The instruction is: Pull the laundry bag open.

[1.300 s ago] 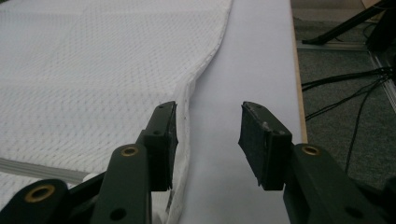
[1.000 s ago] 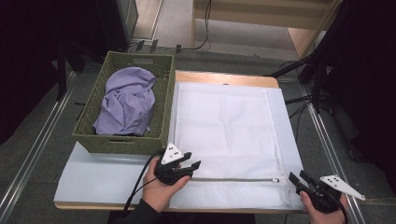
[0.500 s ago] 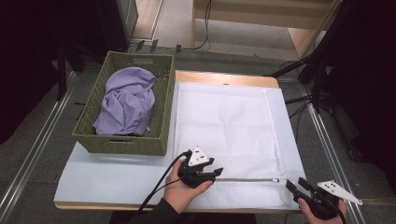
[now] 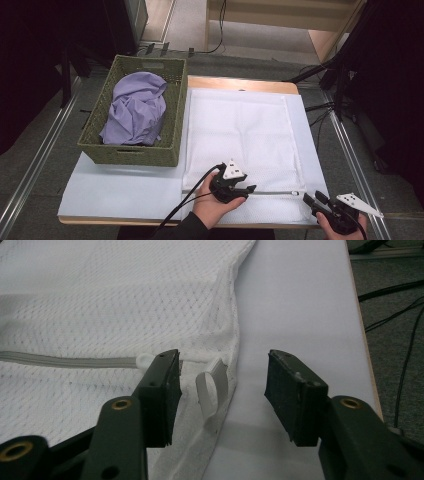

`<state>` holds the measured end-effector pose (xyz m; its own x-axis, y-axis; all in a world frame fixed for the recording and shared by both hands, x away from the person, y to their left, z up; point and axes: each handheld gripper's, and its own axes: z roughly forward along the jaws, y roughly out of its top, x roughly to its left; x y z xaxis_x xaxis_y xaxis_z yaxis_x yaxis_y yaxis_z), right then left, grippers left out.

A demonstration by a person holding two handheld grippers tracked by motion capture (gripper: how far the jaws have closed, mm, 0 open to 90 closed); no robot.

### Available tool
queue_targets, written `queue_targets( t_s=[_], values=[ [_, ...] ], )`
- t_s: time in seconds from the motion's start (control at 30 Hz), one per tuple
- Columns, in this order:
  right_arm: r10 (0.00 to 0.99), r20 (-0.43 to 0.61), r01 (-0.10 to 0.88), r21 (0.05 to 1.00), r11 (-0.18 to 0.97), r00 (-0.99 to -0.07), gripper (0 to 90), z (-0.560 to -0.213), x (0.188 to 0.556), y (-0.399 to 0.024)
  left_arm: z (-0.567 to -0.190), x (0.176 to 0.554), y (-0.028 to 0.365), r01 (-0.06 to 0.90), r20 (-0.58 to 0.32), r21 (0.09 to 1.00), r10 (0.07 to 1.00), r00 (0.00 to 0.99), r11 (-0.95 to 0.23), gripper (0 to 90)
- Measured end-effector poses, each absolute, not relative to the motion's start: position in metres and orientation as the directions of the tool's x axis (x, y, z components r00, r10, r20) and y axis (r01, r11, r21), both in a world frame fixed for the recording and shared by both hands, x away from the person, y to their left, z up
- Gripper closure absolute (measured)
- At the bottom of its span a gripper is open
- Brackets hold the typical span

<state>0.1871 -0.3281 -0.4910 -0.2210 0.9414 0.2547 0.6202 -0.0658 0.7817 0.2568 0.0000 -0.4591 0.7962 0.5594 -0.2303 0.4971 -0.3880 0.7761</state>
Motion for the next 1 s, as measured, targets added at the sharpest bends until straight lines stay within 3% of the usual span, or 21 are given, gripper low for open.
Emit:
queue_targets(
  t_s=[0.37,0.77,1.0],
  values=[
    [0.93,0.295,0.636,0.766,-0.093,-0.218,59.3,-0.496,0.198,-0.323,-0.465,0.255,-0.027,0.494,-0.247,0.768,0.522,0.816,-0.408,54.3],
    [0.965,0.182,0.631,0.775,-0.022,-0.189,72.1,-0.495,0.197,-0.309,-0.468,0.251,-0.063,0.477,-0.257,0.75,0.463,0.848,-0.458,62.2],
    [0.966,0.178,0.638,0.77,-0.018,-0.189,83.4,-0.494,0.197,-0.306,-0.471,0.256,-0.077,0.493,-0.276,0.728,0.455,0.847,-0.476,65.0]
  ],
)
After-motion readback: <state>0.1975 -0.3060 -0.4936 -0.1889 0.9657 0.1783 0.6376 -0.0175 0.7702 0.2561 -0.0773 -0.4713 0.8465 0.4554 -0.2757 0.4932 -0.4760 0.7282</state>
